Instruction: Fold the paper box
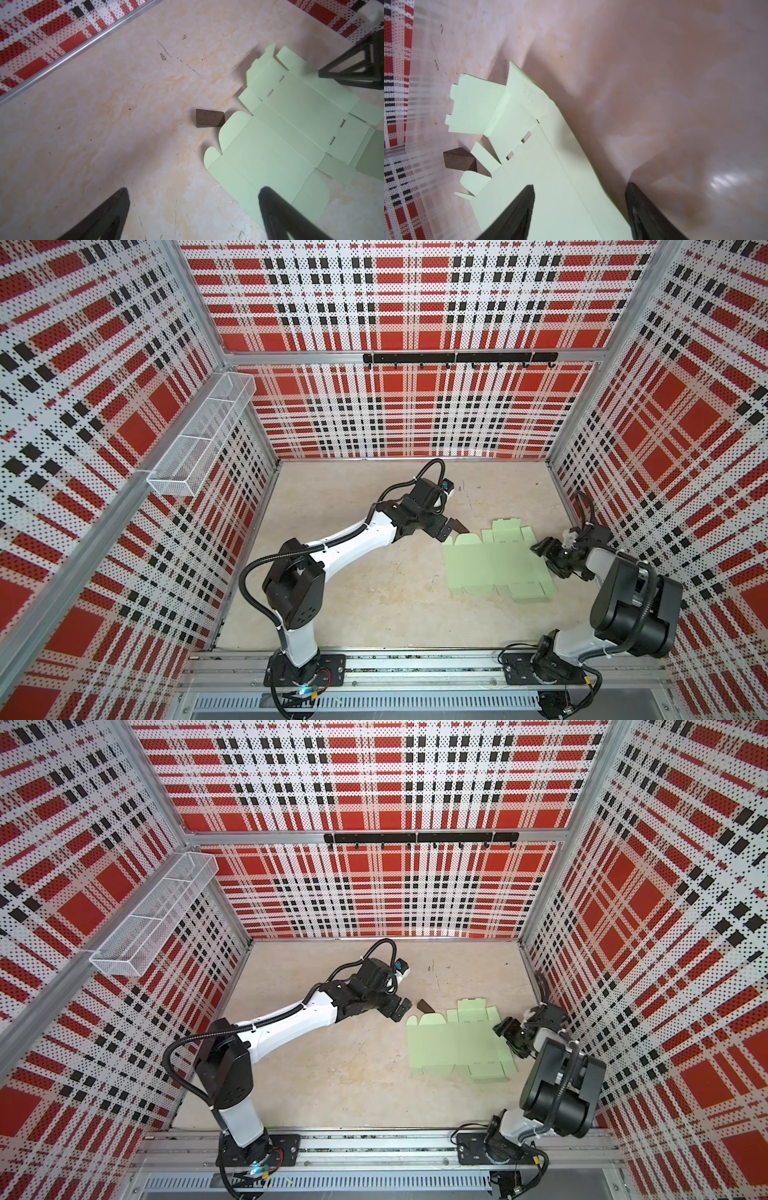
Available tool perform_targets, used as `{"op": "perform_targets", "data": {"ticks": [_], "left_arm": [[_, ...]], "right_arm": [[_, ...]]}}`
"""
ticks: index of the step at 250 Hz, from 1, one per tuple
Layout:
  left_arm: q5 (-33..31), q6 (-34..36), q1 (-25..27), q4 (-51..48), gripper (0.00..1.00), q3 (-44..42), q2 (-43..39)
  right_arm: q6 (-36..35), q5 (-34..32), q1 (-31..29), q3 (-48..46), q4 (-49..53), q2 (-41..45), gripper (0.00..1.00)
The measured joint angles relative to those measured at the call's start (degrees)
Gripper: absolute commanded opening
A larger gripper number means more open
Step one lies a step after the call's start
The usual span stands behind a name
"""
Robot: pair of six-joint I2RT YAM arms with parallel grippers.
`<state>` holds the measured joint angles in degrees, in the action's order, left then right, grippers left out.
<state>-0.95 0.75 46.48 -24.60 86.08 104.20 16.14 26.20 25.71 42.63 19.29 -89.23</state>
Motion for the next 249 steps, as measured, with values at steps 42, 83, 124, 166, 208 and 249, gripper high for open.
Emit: {"op": "perform_targets", "data": {"ticks": [42, 83, 124, 166, 208, 249], "left_arm": [[2.73, 1.99, 0.94, 3.50, 1.00, 2.78, 3.76], [6.12, 2.51, 0.74, 8.20, 1.00, 4.15, 8.37], [8.00, 0.46, -0.04, 11.13, 0.92, 10.67, 17.00], [9.09, -1.68, -0.50, 10.73, 0.83, 17.77, 24.68], [9.57, -2.08, -0.50, 9.27, 0.75, 21.62, 28.96], [10.10, -2.19, -0.42, 7.61, 0.67, 25.46, 32.76]], "right_arm": [[-0.39, -1.18, -6.10, 6.60, 0.26, -6.01, 0.73], [-1.95, -2.51, -10.32, 12.87, 1.81, -10.99, 0.73], [-3.45, -3.15, -12.68, 16.72, 2.56, -14.01, 0.73], [-4.83, -2.80, -13.03, 18.03, 3.50, -14.93, 0.73], [-5.68, -2.69, -13.03, 18.08, 3.72, -14.95, 0.74], [-6.10, -2.84, -13.05, 18.05, 3.76, -14.84, 0.74]]}}
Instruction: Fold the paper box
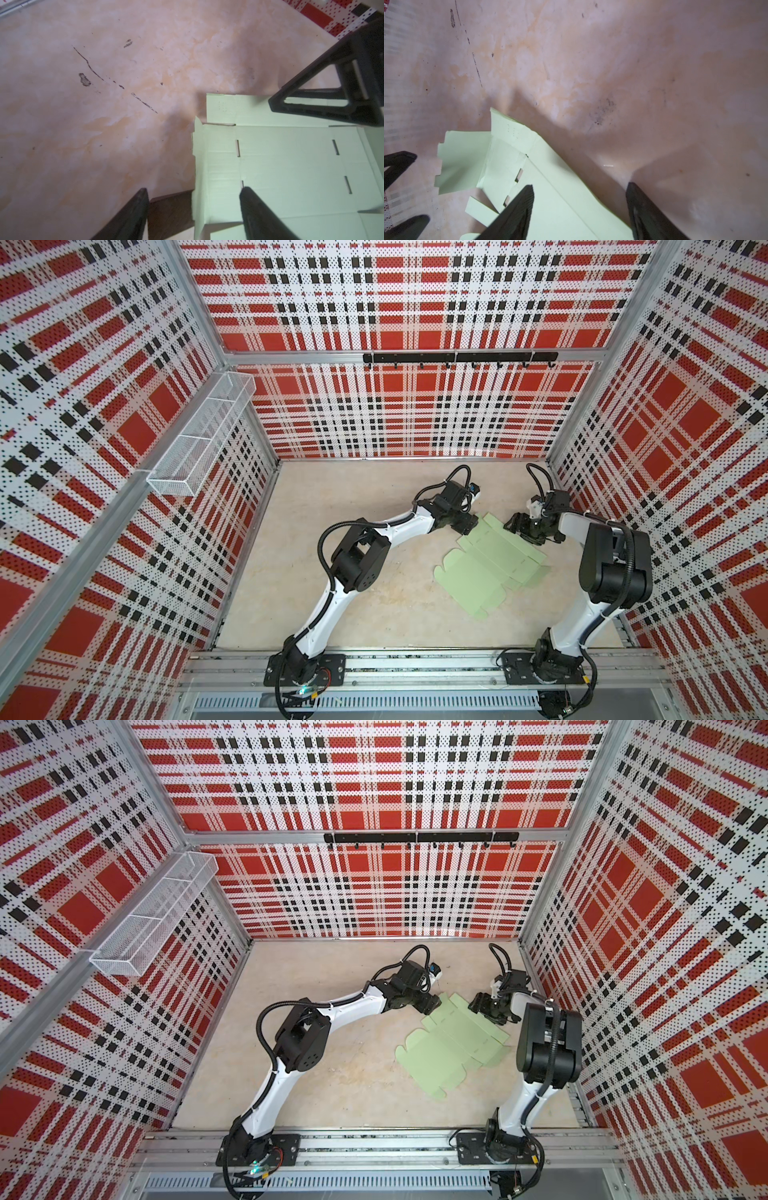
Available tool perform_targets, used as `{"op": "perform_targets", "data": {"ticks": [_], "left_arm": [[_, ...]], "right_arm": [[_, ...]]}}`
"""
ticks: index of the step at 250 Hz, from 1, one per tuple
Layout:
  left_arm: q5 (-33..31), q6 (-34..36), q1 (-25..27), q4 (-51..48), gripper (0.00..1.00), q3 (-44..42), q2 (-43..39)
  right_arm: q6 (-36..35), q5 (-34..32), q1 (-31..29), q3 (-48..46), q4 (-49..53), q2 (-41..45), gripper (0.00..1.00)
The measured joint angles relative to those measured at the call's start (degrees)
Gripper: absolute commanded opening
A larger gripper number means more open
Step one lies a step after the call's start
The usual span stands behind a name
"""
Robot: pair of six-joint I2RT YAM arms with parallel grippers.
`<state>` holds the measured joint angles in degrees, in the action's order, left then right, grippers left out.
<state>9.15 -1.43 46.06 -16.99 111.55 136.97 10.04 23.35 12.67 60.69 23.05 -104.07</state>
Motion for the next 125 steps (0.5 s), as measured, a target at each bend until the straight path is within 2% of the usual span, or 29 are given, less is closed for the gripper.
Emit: {"op": "perform_targets", "data": {"ticks": [47, 125], "left_arm": [[0.42, -0.04, 0.04, -2.23, 0.57, 6.21, 4.92], [2.43, -1.01, 0.42, -4.46, 0.19, 7.98, 7.28]], "right_arm": [[0.00, -0.17, -0.07, 0.00, 0.24, 0.13, 0.74], [0.00, -1.77, -0.13, 0.00, 1.92, 0.81, 0.75]]}}
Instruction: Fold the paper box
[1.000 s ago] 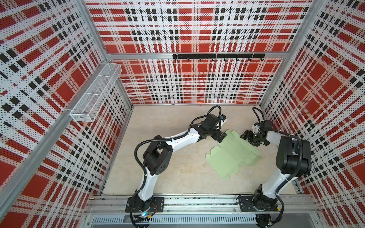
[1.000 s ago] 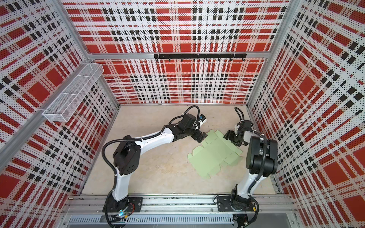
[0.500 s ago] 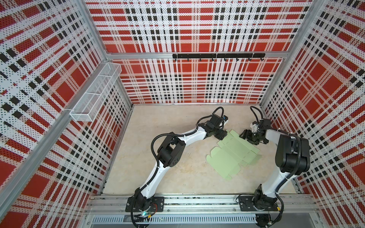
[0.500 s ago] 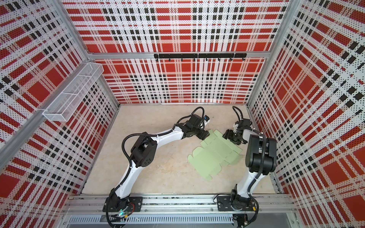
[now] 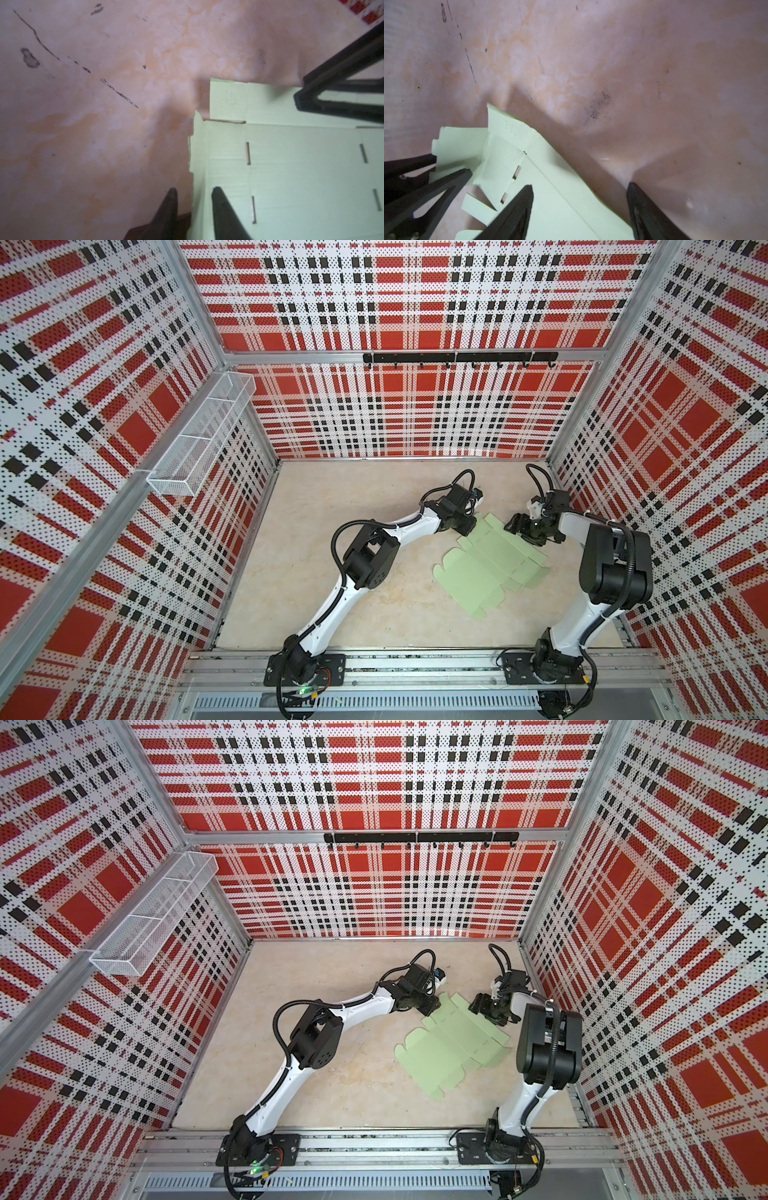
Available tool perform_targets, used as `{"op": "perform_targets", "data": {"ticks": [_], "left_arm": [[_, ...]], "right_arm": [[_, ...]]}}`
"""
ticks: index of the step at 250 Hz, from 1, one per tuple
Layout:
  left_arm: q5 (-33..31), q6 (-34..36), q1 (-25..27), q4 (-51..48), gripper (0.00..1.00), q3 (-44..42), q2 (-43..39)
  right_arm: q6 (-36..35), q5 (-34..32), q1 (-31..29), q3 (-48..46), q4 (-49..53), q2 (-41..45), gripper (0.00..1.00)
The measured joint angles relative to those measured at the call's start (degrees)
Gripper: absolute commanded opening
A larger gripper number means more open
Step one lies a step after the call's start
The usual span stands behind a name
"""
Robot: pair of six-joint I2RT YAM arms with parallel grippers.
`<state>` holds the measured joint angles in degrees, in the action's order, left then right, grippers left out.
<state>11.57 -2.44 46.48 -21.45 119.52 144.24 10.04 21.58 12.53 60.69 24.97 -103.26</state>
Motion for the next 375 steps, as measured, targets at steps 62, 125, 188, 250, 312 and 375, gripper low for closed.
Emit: {"op": "perform_targets", "data": {"ticks": [62, 125, 188, 250, 312, 375], "left_arm": [[4.85, -2.14, 0.00, -2.10, 0.06, 1.03, -0.33], [10.27, -4.28, -1.20, -2.36, 0.00, -4.52, -8.92], [13.60, 4.39, -5.01, -4.15, 0.00, -18.93, -30.69], [20.68, 14.84, -17.70, -10.93, 0.00, -25.57, -44.94], [26.05, 22.10, -29.66, -17.62, 0.00, -27.43, -47.52], [32.13, 26.18, -32.54, -20.68, 0.00, -29.09, -50.82]], "right_arm": [[0.00, -2.49, 0.00, -0.39, 3.87, 4.15, 0.77], [-0.02, -3.06, 0.00, -0.35, 6.78, 15.21, 0.79], [-0.83, -2.16, -2.82, -0.35, 3.96, 30.49, 0.82], [-5.90, 6.95, -13.99, -1.25, -6.36, 32.20, 0.74], [-8.85, 18.12, -22.45, -3.69, -22.58, 20.37, 0.71], [-10.03, 29.29, -27.47, 1.73, -33.16, 3.87, 0.58]]}}
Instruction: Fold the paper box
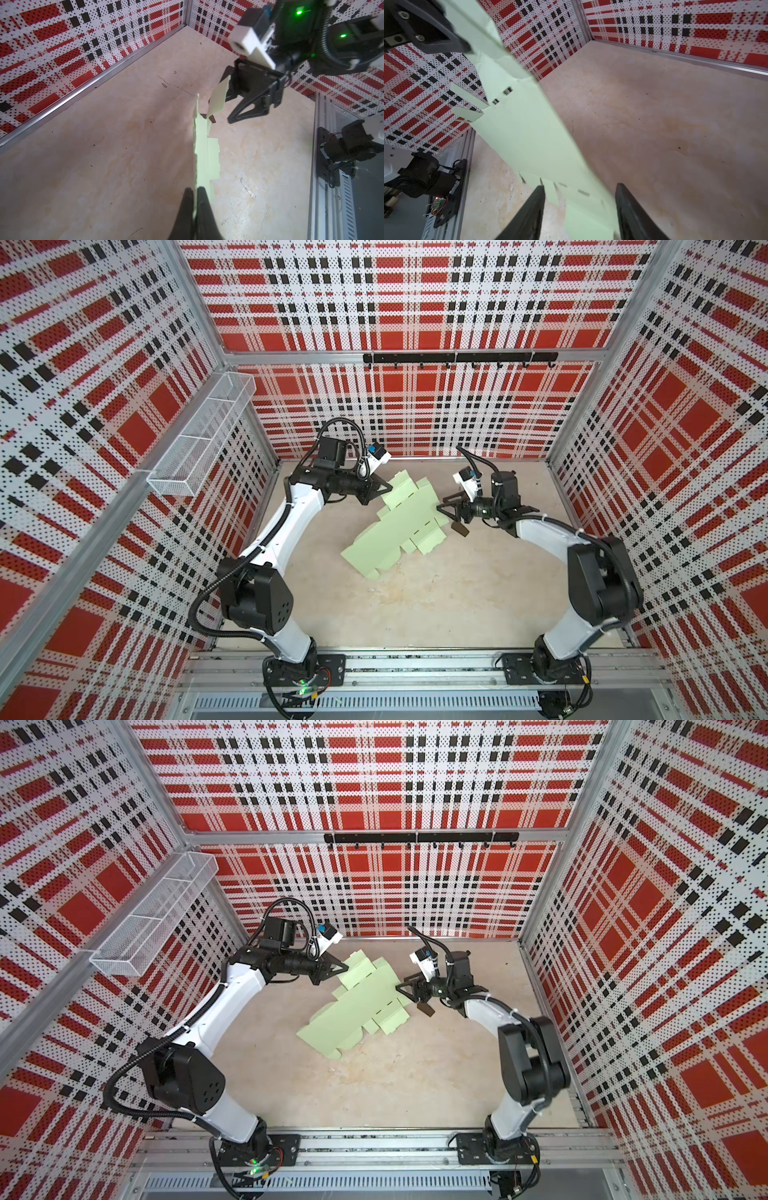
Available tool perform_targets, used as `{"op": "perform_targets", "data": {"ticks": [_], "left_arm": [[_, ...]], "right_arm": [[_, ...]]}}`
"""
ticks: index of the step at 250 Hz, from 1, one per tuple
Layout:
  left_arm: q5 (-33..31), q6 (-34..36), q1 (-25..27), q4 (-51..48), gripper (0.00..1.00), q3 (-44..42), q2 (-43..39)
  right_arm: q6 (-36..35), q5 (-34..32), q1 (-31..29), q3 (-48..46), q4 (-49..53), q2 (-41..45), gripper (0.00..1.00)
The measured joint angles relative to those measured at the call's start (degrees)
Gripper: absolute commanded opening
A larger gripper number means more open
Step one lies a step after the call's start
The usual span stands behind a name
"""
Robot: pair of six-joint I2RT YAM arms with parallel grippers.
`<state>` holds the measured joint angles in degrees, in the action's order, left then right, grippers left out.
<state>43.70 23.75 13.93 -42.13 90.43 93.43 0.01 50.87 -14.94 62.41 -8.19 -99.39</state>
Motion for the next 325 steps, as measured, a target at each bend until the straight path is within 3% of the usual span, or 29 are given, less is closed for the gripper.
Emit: {"op": "perform_targets", "data": {"ticks": [27, 73, 111, 127, 141, 150, 173, 193, 205, 233, 302, 311, 325], "left_arm": [[1.07, 1.22, -0.11, -0.42, 0.00, -0.42, -0.37], [1.33, 2.19, -0.15, -0.79, 0.00, -0.44, -0.37], [1.55, 2.45, -0.37, -0.81, 0.00, -0.46, -0.37], [1.55, 2.40, -0.39, -0.76, 0.00, -0.57, -0.37], [1.57, 2.27, -0.42, -0.74, 0.18, -0.83, -0.39], [1.64, 2.23, -0.42, -0.52, 0.25, -1.07, -0.39], [2.12, 1.44, -0.66, -0.20, 0.38, -1.53, -0.42], [2.43, 0.79, -1.09, 0.55, 0.65, -1.77, -0.72], [2.58, 0.22, -1.51, 0.85, 0.69, -2.05, -1.11], [3.08, -0.66, -2.58, 1.11, 0.74, -2.27, -1.95], [3.96, -2.03, -5.77, 2.14, 0.80, -2.36, -3.30], [4.20, -2.23, -5.97, 2.64, 0.86, -2.62, -3.41], [4.98, -2.54, -6.14, 3.50, 0.88, -3.52, -3.74]], "right_arm": [[-0.70, 2.43, -0.70, 1.51, -3.32, -2.71, 0.57], [-0.50, 6.16, -2.08, 2.03, -7.91, -2.99, 0.48], [1.57, 9.16, -2.51, 1.90, -13.86, -3.65, 0.28], [2.89, 9.88, -2.62, 1.31, -16.39, -4.13, 0.15], [4.31, 10.58, -2.62, 0.61, -18.12, -4.57, 0.06], [4.61, 11.10, -2.62, 0.24, -18.99, -4.81, 0.03], [5.57, 11.74, -2.64, -0.17, -19.96, -5.01, 0.01], [5.73, 11.76, -2.60, -0.28, -20.52, -5.01, 0.01], [5.38, 11.76, -2.60, -0.26, -20.15, -5.01, 0.00], [0.90, 11.32, -2.45, 1.62, -13.05, -4.87, 0.00], [-19.54, 5.79, -2.49, 15.69, 18.47, -2.73, 0.01], [-21.79, 5.09, -2.58, 17.40, 21.59, -2.62, 0.01], [-24.74, 4.22, -2.75, 19.54, 25.83, -2.54, 0.02]]}}
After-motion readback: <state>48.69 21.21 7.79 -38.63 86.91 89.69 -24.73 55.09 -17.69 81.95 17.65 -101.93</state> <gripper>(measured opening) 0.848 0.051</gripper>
